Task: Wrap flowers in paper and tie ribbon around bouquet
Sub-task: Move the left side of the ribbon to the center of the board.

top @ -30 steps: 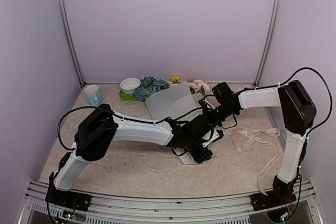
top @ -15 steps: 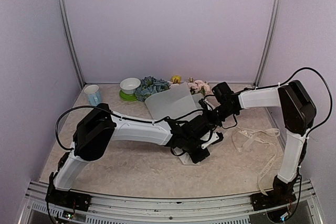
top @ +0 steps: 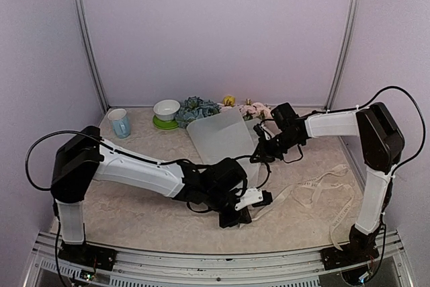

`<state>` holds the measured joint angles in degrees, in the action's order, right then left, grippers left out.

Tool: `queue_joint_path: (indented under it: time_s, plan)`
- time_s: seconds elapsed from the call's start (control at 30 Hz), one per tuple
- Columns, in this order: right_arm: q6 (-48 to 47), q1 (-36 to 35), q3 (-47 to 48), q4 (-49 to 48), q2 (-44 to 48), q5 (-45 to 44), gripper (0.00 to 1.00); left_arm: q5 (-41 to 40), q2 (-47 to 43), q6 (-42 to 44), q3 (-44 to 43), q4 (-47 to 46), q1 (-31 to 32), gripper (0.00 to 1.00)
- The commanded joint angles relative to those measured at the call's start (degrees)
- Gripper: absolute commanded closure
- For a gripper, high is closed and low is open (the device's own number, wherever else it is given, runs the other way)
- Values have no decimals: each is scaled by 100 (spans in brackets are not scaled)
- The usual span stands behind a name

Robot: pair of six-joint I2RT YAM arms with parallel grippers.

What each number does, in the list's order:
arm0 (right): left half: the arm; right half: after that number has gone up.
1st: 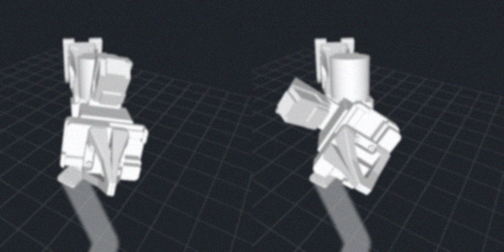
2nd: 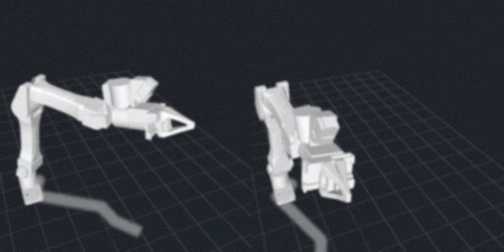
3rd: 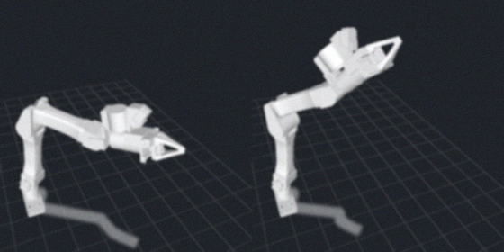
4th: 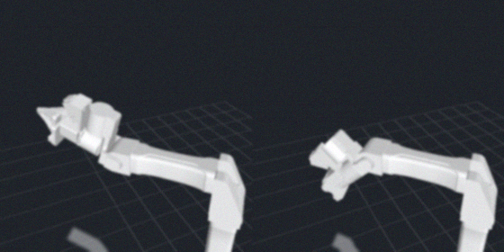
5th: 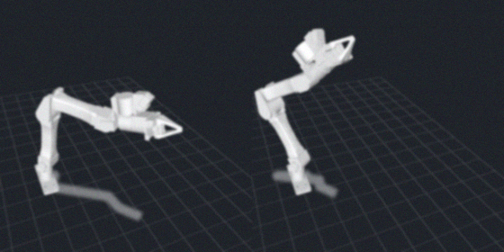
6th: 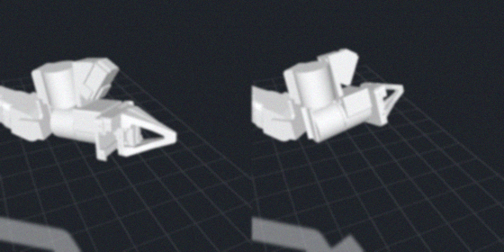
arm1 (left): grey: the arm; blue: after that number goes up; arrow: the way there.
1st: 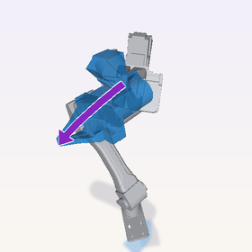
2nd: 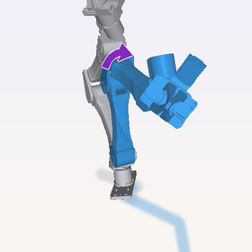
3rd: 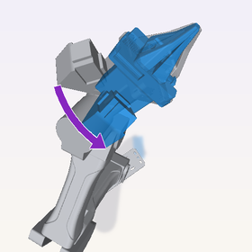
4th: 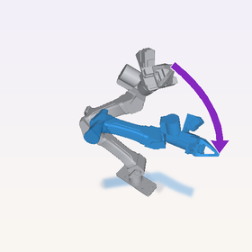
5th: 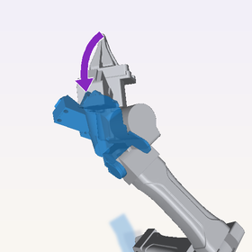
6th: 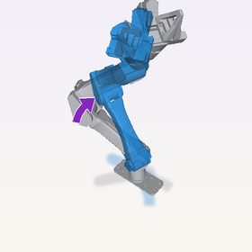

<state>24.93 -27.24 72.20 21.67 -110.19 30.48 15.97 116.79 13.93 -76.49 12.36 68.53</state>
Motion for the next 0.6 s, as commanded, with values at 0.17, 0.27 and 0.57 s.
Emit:
queue_joint_path:
  time_s: [0.17,0.27,0.57]
  plan:
    - [-32,35,405,128,-21,153,100,296,-1343,788,1220,746,-412,100]
    - [-63,34,516,278,9,152,100,344,-1295,631,1324,1451,-523,100]
    - [-86,35,645,516,37,109,100,-816,-1158,-953,1242,1927,-1818,100]
